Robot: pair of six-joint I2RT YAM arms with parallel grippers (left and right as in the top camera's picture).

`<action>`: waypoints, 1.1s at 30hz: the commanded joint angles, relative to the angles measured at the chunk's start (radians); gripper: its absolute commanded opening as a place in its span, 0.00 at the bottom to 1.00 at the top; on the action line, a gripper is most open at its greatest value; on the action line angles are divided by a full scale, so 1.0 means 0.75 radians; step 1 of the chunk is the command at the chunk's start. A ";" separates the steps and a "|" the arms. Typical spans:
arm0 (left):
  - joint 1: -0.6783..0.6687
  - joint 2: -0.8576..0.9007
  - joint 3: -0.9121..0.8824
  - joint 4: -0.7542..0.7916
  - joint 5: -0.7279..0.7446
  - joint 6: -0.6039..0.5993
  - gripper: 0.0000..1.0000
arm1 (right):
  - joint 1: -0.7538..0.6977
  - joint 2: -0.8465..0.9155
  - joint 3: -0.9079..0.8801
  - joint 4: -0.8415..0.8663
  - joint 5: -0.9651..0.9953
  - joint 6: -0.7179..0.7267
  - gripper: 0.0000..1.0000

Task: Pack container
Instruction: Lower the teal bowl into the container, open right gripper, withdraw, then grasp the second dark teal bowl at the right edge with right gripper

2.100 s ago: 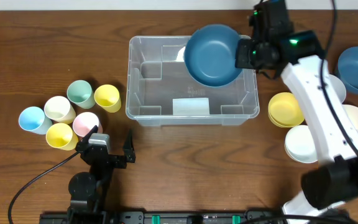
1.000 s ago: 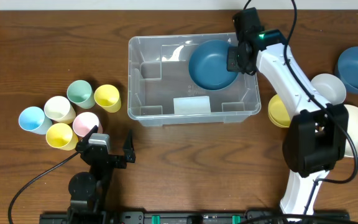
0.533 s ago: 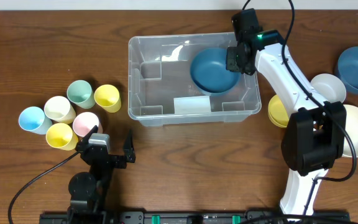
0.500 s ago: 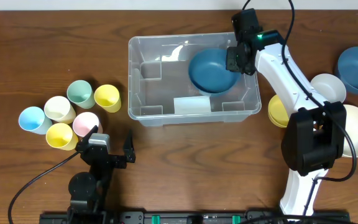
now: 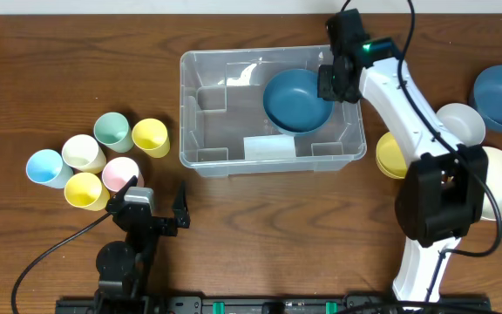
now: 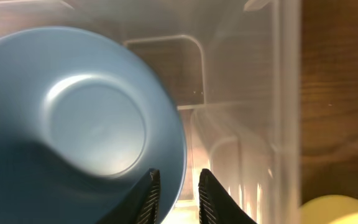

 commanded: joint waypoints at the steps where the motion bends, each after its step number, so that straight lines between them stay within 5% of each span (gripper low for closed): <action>1: 0.006 -0.008 -0.040 -0.014 -0.006 0.024 0.98 | 0.004 -0.139 0.123 -0.066 -0.015 -0.016 0.31; 7: 0.006 -0.008 -0.040 -0.014 -0.006 0.024 0.98 | -0.116 -0.289 0.190 -0.247 -0.010 0.011 0.41; 17: 0.006 -0.008 -0.040 -0.014 -0.006 0.024 0.98 | -0.666 -0.357 0.186 -0.425 -0.039 0.044 0.48; 33: 0.006 -0.008 -0.040 -0.014 -0.006 0.024 0.98 | -1.092 -0.264 -0.010 -0.255 -0.076 0.176 0.51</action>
